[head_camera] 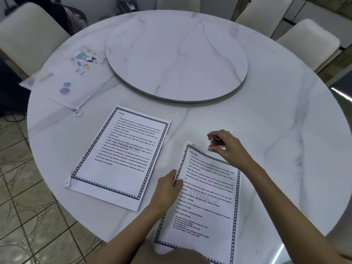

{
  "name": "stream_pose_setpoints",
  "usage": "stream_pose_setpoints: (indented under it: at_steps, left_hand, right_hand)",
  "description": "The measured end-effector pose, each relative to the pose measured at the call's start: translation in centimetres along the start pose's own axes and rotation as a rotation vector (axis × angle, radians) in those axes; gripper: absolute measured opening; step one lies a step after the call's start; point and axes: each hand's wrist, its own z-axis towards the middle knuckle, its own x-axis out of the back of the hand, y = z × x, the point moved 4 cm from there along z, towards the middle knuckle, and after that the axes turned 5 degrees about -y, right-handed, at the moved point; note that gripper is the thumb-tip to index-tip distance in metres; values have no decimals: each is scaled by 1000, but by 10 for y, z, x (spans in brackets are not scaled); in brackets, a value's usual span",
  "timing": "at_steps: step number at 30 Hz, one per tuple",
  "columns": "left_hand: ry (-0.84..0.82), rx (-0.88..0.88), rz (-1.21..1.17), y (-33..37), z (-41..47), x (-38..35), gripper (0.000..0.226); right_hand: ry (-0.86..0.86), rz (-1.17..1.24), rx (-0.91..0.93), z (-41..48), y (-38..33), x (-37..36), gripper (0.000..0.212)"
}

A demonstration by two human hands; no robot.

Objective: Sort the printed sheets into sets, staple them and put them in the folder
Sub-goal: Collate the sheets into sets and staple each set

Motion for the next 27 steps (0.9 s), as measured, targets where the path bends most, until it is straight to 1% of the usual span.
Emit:
stream_pose_setpoints:
  at_steps: [3,6,8,10,11,12,14,18,19,21,22,24,27]
  left_hand:
    - [16,-12,10,-2,-10,0,37]
    - [56,-39,-10,1,-18,3,35]
    - [81,-45,-57,2,-22,6,29]
    - [111,-46,-72,0,-24,10,16]
    - [131,-46,-73,-1,-24,12,11]
    - [151,-46,-65,-1,-25,15,11]
    - [190,-54,-78,3,-27,20,16]
    - [231,-43,-145,10,-36,28,26]
    - [240,-42,-146,8,-36,29,31]
    - [263,-27,-167,3,-36,31,33]
    - [272,-27,-193,3,-36,33,30]
    - [296,-44,-244,6,-38,37,28]
    - [347,-60,-334,9,-41,44,23]
  right_hand:
    - [148,84,-80,-24,17,4,33]
    - [340,133,-192,-51,39,3,32]
    - [443,101,-287,-70,55,1,31]
    - [482,70,-397,-88,74,-5,31]
    - [481,62,-440,-95,82,-10,32]
    - [469,49,-468,-101,88,-15,33]
    - [439,9,-484,-110,93,-24,34]
    - [433,-90,-458,-117,87,-33,42]
    - [435,-115,-439,-117,84,-33,44]
    - [417,-114,-355,-114,73,-33,44]
    - [393,-68,-305,-113,65,-34,43]
    - [328,109,-242,-110,50,-36,44]
    - [242,391,-267,-103,37,-38,43]
